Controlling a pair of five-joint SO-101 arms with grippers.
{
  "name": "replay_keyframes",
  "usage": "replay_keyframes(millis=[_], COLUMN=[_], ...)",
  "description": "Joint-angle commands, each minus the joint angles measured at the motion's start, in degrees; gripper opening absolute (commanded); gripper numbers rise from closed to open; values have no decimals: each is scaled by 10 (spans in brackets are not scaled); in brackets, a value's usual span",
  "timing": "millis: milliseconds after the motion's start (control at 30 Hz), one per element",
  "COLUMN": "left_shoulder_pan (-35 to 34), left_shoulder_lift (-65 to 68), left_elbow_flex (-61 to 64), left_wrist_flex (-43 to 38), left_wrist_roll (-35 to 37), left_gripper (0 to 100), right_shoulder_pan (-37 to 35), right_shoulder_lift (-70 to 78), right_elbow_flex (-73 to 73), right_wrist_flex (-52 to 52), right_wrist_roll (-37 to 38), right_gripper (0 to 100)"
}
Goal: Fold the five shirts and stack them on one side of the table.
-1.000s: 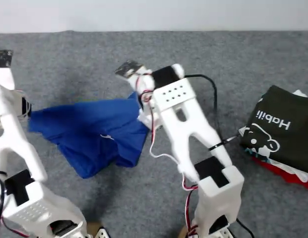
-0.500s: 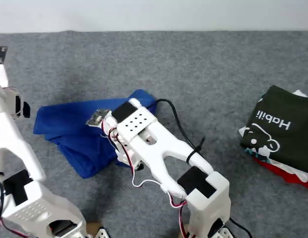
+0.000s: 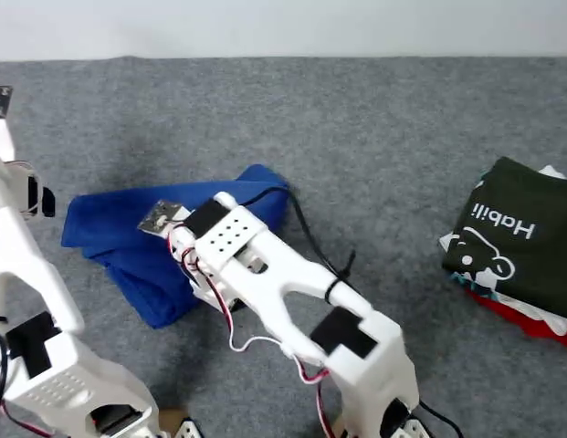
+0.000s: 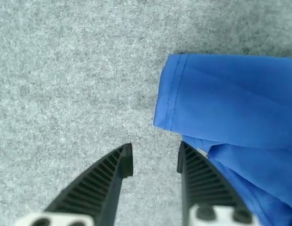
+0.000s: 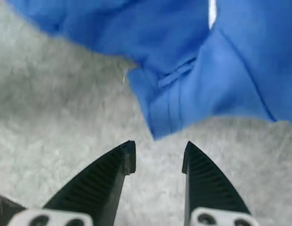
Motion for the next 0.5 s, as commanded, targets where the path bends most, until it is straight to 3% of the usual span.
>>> replay_keyframes(millis=[0,67,200,467], left_shoulder_pan=[-3,-3,-3,1], left_shoulder_lift=[-2,-2,-3,-3], left_elbow_flex=[-19,-10,3,5], left_wrist_flex=[5,4,4,4], left_wrist_roll=[-4,-4,-8,-8], left_gripper=[166,166,146,118], right_shoulder_pan=[7,15,36,114], right_shoulder_lift=[37,73,112,91], right_elbow_flex=[-47,-63,-105,-215], right_wrist_flex=[-19,-20,10,109], right_wrist_roll=[-7,-4,18,105], right_gripper=[172,152,1,11])
